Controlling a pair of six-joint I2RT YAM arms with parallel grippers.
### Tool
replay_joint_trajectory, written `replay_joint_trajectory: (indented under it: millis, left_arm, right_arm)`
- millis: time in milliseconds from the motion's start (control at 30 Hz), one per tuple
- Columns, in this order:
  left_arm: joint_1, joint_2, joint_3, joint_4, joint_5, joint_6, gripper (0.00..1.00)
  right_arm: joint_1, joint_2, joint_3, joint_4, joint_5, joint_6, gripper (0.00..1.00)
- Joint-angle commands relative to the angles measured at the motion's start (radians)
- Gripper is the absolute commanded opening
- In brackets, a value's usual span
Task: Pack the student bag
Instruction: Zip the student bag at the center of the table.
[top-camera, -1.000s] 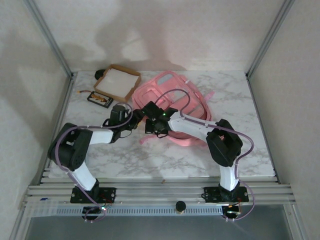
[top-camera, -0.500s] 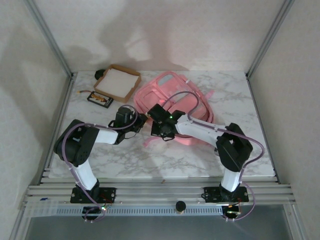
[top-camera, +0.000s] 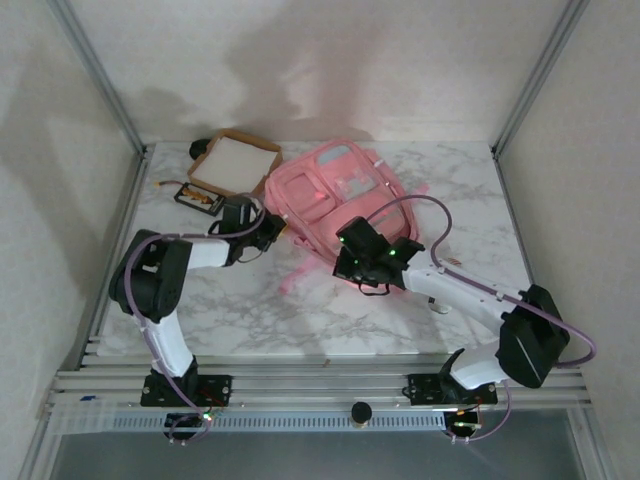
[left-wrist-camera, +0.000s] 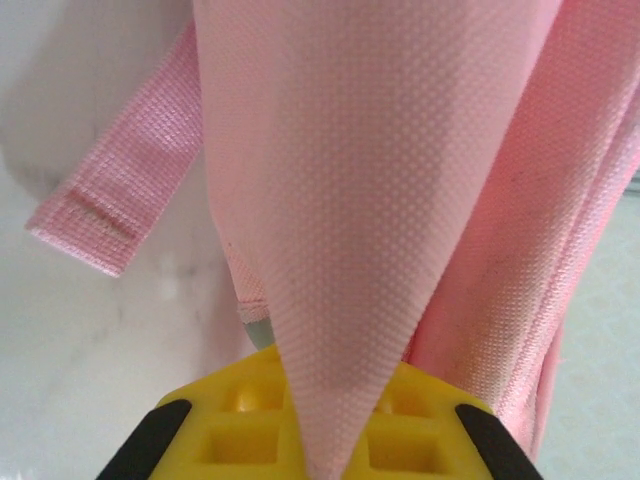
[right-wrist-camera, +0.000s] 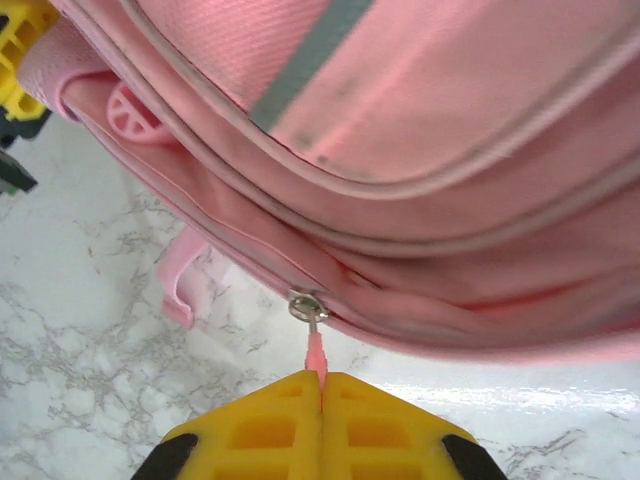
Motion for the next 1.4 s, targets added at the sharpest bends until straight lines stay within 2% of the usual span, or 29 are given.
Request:
replay_joint_trajectory:
  millis: [0,100,200,233,300,367,467,567,633,700,767,900,1000,1100,1200,1300,1367]
  left_arm:
    - [0.052,-0.003,0.054,0.076,-0.060,0.049,0.22]
    - [0.044,-0.055,0.012,0.101,-0.055,0.038,0.32]
    - [0.047,-0.065,0.028,-0.016,-0.045,0.095,0.39]
    - [0.052,-0.078,0.012,-0.018,-0.022,0.090,0.46]
    - [0.047,-0.140,-0.066,0.024,0.010,0.048,0.58]
    - [0.022,-0.223,-0.162,0.046,0.011,-0.005,0.66]
    - [-0.064,-0.344,-0.301,0.107,-0.045,-0.139,0.67]
    - [-0.192,-0.383,-0.359,0.126,-0.123,-0.248,0.64]
    - [-0.253,-0.359,-0.369,0.185,-0.143,-0.313,0.57]
    - [-0.293,-0.314,-0.346,0.227,-0.147,-0.344,0.56]
    - [-0.319,-0.272,-0.305,0.182,-0.163,-0.345,0.55]
    - [-0.334,-0.217,-0.320,0.225,-0.196,-0.391,0.52]
    - [-0.354,-0.199,-0.313,0.160,-0.236,-0.406,0.51]
    - [-0.379,-0.149,-0.292,0.190,-0.258,-0.428,0.49]
    - [-0.389,-0.084,-0.250,0.252,-0.253,-0.450,0.36]
    - [-0.388,-0.065,-0.197,0.188,-0.287,-0.424,0.27]
    - [-0.381,-0.070,-0.173,0.105,-0.329,-0.406,0.16]
  right_arm:
    - [0.045,0.041,0.030,-0.063,-0.015,-0.029,0.00]
    - [0.056,0.110,0.081,-0.078,-0.016,-0.045,0.00]
    - [0.051,0.108,0.068,-0.069,-0.015,-0.048,0.00]
    - [0.050,0.101,0.064,-0.062,-0.016,-0.056,0.00]
    - [0.052,0.086,0.052,-0.002,-0.049,-0.080,0.00]
    - [0.055,0.085,0.051,0.021,-0.060,-0.079,0.00]
    - [0.056,0.108,0.042,0.031,-0.068,-0.076,0.00]
    - [0.056,0.124,0.035,0.051,-0.078,-0.079,0.00]
    - [0.059,0.133,0.045,0.051,-0.083,-0.085,0.00]
    - [0.064,0.141,0.056,0.040,-0.080,-0.094,0.00]
    - [0.066,0.142,0.057,0.030,-0.071,-0.096,0.00]
    - [0.065,0.126,0.039,0.046,-0.079,-0.091,0.00]
    - [0.065,0.127,0.042,0.042,-0.078,-0.091,0.00]
    - [0.066,0.133,0.040,0.052,-0.096,-0.091,0.00]
    - [0.066,0.133,0.037,0.052,-0.104,-0.087,0.00]
    - [0.064,0.131,0.036,0.028,-0.095,-0.081,0.00]
    - [0.060,0.123,0.033,0.003,-0.085,-0.073,0.00]
